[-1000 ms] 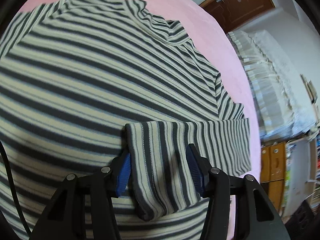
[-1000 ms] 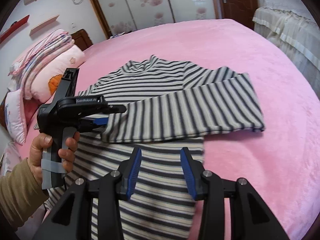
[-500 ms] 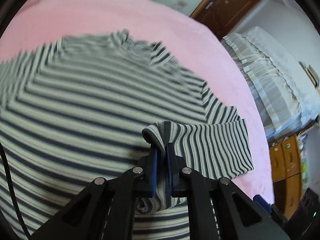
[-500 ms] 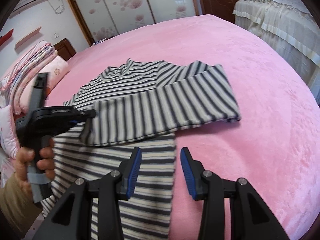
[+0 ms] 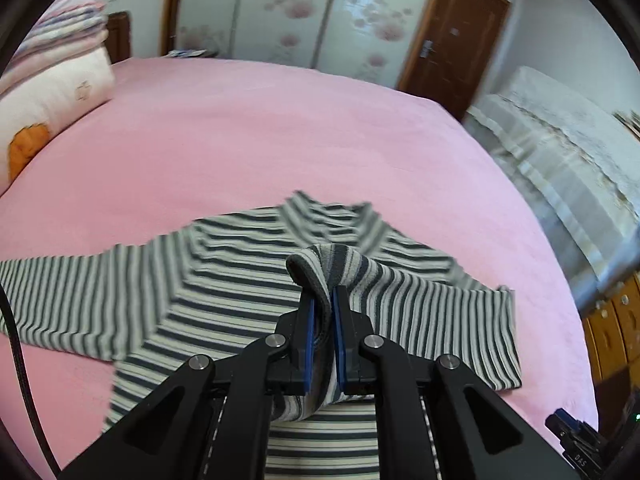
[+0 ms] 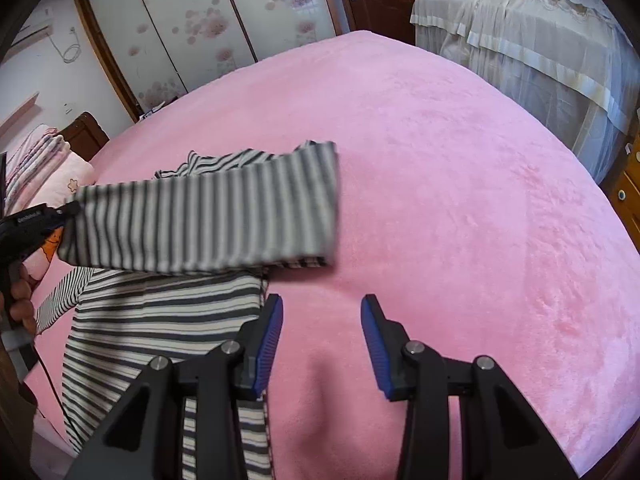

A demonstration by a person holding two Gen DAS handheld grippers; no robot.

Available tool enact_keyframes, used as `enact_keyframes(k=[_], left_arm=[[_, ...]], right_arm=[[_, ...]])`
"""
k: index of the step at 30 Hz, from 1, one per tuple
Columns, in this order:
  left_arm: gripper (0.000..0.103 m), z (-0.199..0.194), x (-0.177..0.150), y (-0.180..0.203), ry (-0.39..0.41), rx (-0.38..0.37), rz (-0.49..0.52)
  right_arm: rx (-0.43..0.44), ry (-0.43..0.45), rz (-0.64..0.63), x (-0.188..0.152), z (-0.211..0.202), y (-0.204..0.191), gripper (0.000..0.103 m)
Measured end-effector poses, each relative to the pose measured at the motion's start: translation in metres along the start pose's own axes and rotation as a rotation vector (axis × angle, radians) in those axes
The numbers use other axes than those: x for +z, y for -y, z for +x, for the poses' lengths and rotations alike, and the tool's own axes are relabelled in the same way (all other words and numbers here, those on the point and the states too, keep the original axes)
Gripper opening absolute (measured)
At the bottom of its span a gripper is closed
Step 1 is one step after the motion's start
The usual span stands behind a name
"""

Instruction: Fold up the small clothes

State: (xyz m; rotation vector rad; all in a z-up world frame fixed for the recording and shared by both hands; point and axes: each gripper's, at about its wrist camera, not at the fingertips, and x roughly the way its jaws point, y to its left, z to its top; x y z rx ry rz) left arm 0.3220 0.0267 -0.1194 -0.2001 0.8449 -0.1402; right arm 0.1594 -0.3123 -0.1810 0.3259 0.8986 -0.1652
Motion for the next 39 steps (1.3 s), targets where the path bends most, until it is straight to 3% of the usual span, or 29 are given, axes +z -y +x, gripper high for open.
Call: enact_keyframes(k=[8, 13, 18, 24, 33, 34, 35, 39], left_arm=[[0.006, 0.021, -0.008, -0.075, -0.041, 0.127, -0.127], [0.006, 0.035, -0.009, -0.093, -0.041, 0.199, -0.129], [0.007, 0.047, -0.002, -0.106, -0.043, 0.215, -0.146], [0.007, 0.065, 0.010, -0.106, -0.052, 0.229, -0.074], [0.007, 0.078, 0.029, -0.096, -0.030, 0.219, -0.030], [0.007, 0.079, 0.029, -0.096, -0.028, 0.224, -0.028], [0.007, 0.080, 0.030, -0.097, -0.026, 0.231, -0.026], [0.007, 0.082, 0.032, -0.105, -0.006, 0.258, -0.030]], right_arm=[[-0.012, -0.022, -0.045, 0.029, 0.028, -0.015, 0.041], [-0.021, -0.018, -0.059, 0.062, 0.048, -0.020, 0.041], [0.010, -0.057, -0.021, 0.095, 0.079, -0.017, 0.041], [0.069, -0.127, 0.055, 0.129, 0.124, -0.016, 0.041], [0.035, -0.206, 0.058, 0.157, 0.185, -0.034, 0.041], [0.031, -0.206, 0.048, 0.158, 0.187, -0.036, 0.036], [0.012, -0.198, 0.021, 0.160, 0.189, -0.041, 0.005], [-0.048, -0.129, -0.073, 0.167, 0.178, -0.056, 0.004]])
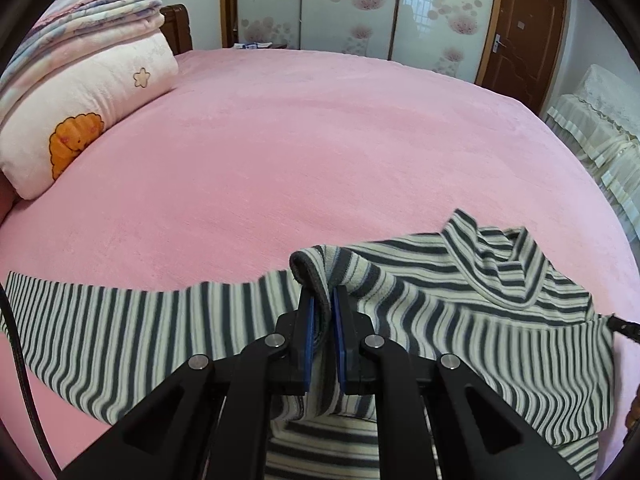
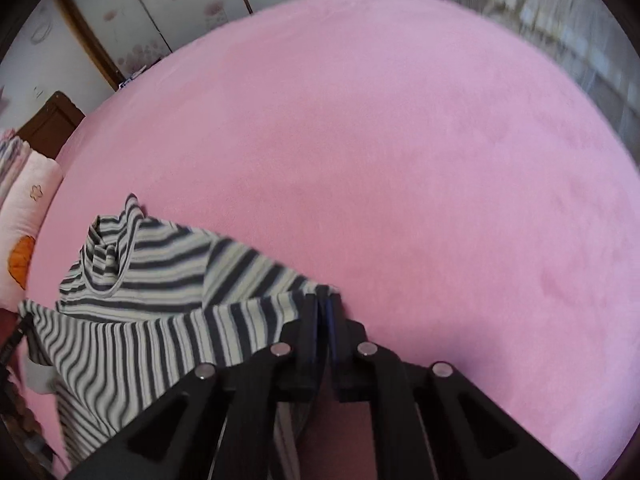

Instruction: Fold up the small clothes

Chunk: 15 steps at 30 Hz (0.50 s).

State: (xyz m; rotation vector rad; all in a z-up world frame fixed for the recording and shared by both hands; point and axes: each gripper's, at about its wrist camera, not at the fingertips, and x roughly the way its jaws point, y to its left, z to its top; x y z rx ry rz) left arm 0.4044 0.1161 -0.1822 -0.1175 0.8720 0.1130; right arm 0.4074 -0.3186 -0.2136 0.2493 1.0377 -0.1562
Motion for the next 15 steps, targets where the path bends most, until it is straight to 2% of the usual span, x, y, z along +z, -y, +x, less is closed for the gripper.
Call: enact_keyframes(k=[3, 7, 9, 11, 12, 15], left_arm=[[0.007, 0.006, -0.003, -0.010, -0.012, 0.011, -0.022], [0.009, 0.025, -0.020, -0.012, -0.090, 0.027, 0.005], [0.011, 0.033, -0.027, -0.011, -0.133, 0.032, 0.024], [0.016, 0.034, -0.029, -0.016, -0.141, 0.029, 0.015], [0.018, 0.032, -0.028, -0.020, -0.136, 0.028, -0.002], [0.022, 0.019, -0.021, -0.037, -0.109, 0.016, -0.077]], right_arm=[[-0.064, 0.054, -0.070, 0.001, -0.009, -0.007, 0.004], [-0.102, 0.008, -0.116, 0.000, 0.002, -0.008, 0.004], [-0.106, -0.018, -0.099, -0.001, 0.006, -0.006, 0.011], [-0.072, -0.005, -0.056, -0.002, -0.003, 0.003, 0.031], [-0.056, 0.010, -0.028, -0.003, -0.011, 0.009, 0.035], [-0.047, 0.054, -0.026, -0.011, -0.038, 0.019, 0.038]])
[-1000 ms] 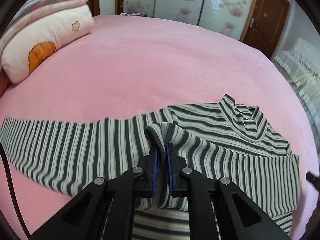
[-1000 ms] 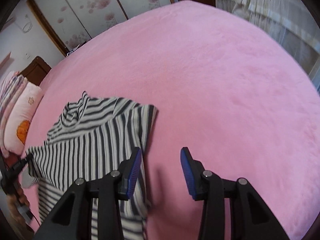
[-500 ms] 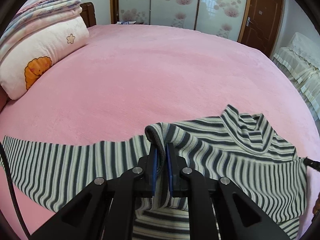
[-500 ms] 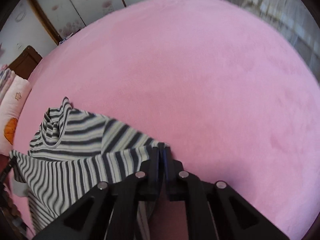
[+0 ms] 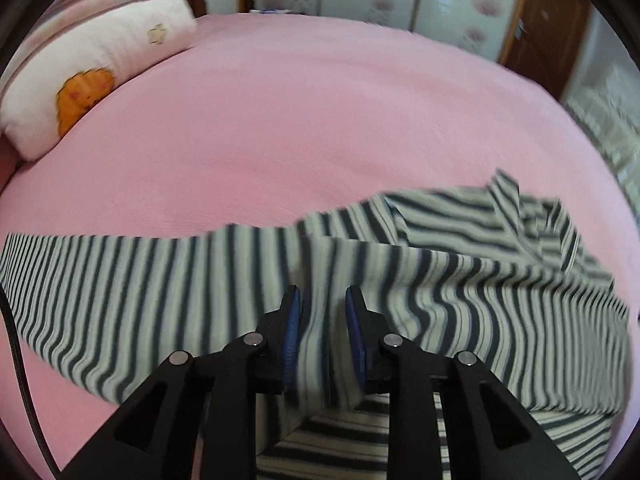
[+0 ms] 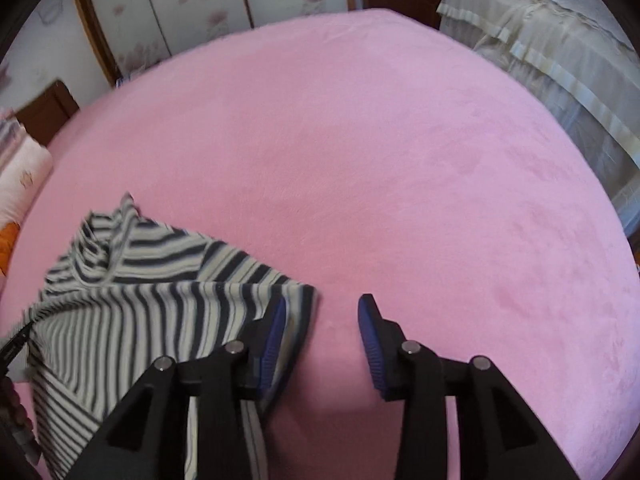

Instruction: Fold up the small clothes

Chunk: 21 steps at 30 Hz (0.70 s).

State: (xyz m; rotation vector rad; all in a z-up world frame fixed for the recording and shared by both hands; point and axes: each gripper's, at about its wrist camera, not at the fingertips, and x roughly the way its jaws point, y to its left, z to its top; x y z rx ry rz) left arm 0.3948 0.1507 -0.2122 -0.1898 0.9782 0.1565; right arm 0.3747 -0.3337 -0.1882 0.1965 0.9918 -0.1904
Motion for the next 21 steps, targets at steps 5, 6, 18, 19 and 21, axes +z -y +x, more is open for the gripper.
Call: enact_keyframes(k=[5, 6, 18, 19, 21], left_arm=[[0.022, -0.026, -0.001, -0.031, 0.014, -0.027, -0.060], [0.022, -0.029, -0.003, -0.035, 0.009, -0.033, -0.067], [0.022, -0.015, -0.057, -0.052, -0.151, -0.265, -0.188], [0.022, -0.011, -0.058, -0.051, -0.150, -0.290, -0.212], [0.022, -0.004, -0.057, -0.048, -0.145, -0.321, -0.249]], right_arm=[[0.000, 0.032, -0.107, -0.040, -0.046, -0.001, 0.038], [0.002, 0.036, -0.126, -0.053, -0.055, -0.001, 0.038], [-0.005, 0.012, -0.245, -0.138, -0.068, -0.028, 0.038], [-0.005, 0.014, -0.254, -0.141, -0.066, -0.032, 0.038], [-0.008, 0.016, -0.254, -0.141, -0.062, -0.035, 0.038]])
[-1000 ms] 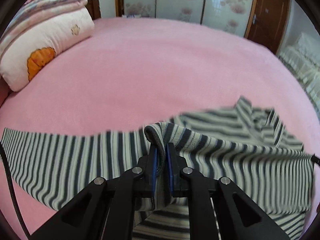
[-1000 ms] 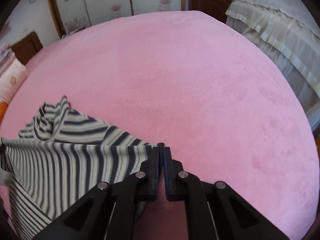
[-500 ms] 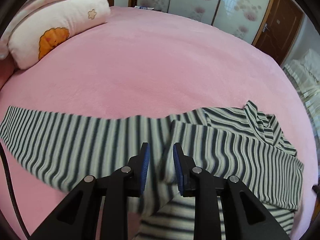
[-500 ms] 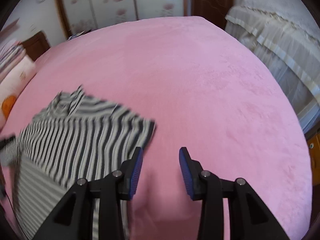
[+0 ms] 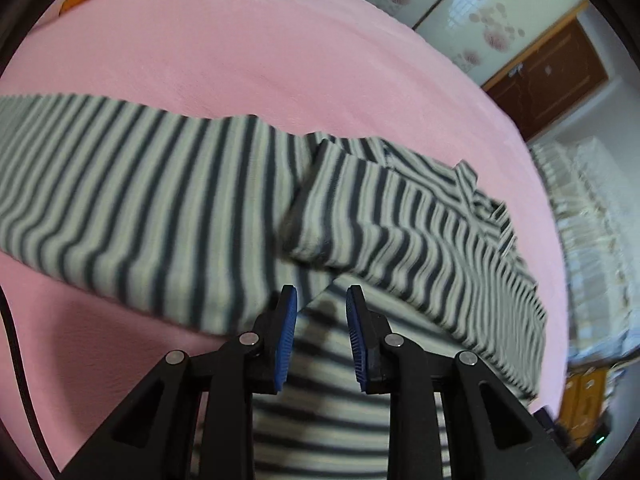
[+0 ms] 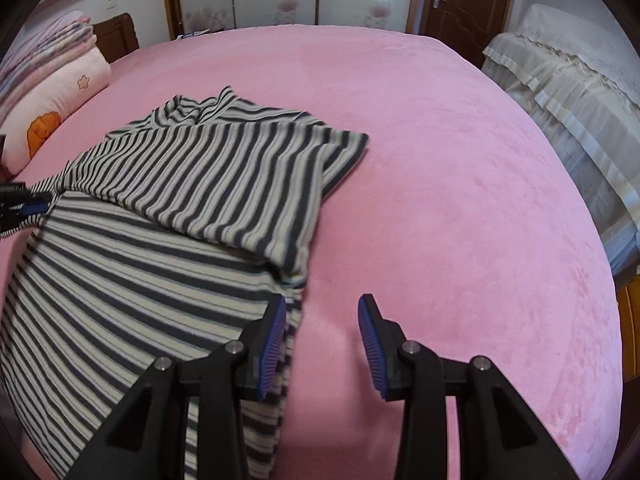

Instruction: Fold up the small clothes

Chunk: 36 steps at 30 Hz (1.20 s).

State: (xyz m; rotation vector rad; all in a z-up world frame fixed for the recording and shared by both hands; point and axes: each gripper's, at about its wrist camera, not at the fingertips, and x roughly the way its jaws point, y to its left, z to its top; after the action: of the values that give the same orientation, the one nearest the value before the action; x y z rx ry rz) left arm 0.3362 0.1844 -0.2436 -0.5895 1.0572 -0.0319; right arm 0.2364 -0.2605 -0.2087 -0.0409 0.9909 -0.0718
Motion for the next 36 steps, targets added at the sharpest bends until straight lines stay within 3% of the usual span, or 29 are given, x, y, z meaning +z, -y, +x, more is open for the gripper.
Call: enact_keyframes(k=[11, 16, 18, 20, 26, 31, 36], left_arm=[[0.023, 0.032, 0.016, 0.000, 0.033, -0.126, -0.163], [0.018, 0.033, 0.020, -0.002, 0.054, -0.119, -0.186], [0.011, 0.032, 0.020, 0.002, 0.073, -0.107, -0.194], [0.007, 0.027, 0.019, 0.003, 0.085, -0.100, -0.196], [0.005, 0.009, 0.016, 0.009, 0.101, -0.078, -0.191], [0.005, 0.013, 0.009, 0.006, 0.053, -0.001, -0.181], [0.005, 0.015, -0.001, -0.003, 0.046, 0.013, -0.176]], right_arm=[[0.012, -0.007, 0.016, 0.009, 0.024, -0.005, 0.038], [-0.009, -0.012, -0.006, 0.015, 0.035, -0.016, 0.037], [-0.001, -0.004, 0.012, 0.018, 0.037, -0.016, 0.027], [-0.014, 0.011, 0.036, 0.021, 0.036, -0.016, 0.010], [-0.006, 0.028, 0.118, 0.017, 0.025, 0.004, 0.006], [0.005, 0.004, 0.126, 0.013, 0.029, 0.009, 0.006], [-0.009, 0.012, 0.133, 0.011, 0.028, 0.009, 0.006]])
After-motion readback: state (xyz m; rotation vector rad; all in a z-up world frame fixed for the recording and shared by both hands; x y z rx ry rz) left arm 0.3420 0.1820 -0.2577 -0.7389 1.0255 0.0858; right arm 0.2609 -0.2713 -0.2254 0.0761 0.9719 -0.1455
